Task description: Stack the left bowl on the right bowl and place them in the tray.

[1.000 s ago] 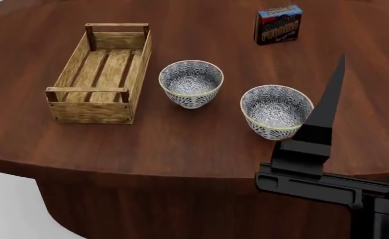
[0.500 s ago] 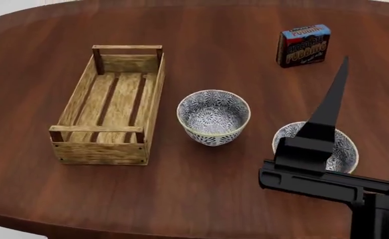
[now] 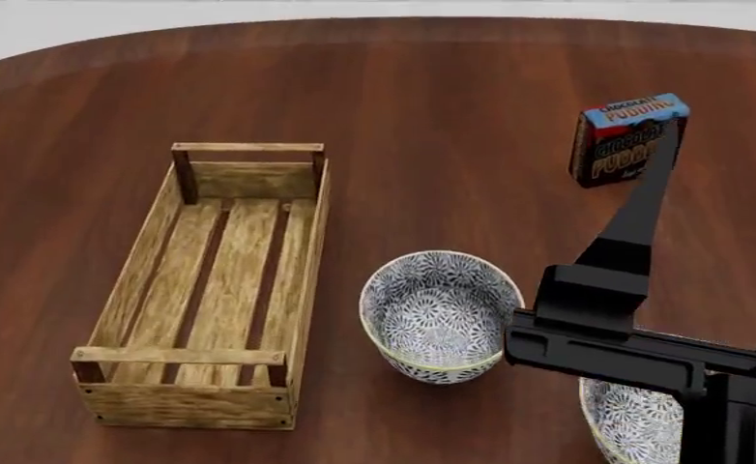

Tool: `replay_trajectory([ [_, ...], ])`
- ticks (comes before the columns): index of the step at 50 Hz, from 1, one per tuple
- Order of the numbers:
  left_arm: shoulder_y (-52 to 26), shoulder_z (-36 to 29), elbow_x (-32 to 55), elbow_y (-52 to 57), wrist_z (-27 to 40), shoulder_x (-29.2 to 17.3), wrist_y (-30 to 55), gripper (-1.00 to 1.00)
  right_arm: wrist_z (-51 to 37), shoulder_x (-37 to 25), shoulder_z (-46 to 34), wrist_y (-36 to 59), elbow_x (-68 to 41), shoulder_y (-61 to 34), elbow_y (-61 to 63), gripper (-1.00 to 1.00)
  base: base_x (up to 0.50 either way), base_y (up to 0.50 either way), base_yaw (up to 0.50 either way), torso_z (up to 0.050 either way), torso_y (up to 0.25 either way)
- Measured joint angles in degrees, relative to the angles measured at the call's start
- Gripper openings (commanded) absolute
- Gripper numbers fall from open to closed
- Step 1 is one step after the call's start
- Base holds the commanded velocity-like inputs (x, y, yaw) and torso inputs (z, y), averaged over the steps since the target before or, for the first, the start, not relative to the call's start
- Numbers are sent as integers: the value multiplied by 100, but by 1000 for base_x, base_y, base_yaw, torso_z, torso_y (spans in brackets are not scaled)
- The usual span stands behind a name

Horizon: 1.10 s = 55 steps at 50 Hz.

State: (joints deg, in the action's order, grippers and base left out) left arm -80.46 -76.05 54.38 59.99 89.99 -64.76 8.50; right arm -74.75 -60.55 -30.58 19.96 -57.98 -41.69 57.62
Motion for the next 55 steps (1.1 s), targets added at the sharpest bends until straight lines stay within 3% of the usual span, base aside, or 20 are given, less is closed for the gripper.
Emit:
replay_trajectory([
  [27, 93, -10, -105, 0, 0, -48, -55, 100, -46, -83, -44, 24, -71, -69, 35, 100, 500, 5, 0, 0, 2],
  [39, -30, -136, -110, 1, -1, -121, -133, 100, -81, 16, -149, 265, -161, -329, 53, 100, 488, 322, 0, 0, 1],
  [55, -25, 54, 85, 0, 1, -187, 54, 100, -71, -46, -132, 75, -36, -261, 80, 100, -4, -3, 0, 0, -13],
])
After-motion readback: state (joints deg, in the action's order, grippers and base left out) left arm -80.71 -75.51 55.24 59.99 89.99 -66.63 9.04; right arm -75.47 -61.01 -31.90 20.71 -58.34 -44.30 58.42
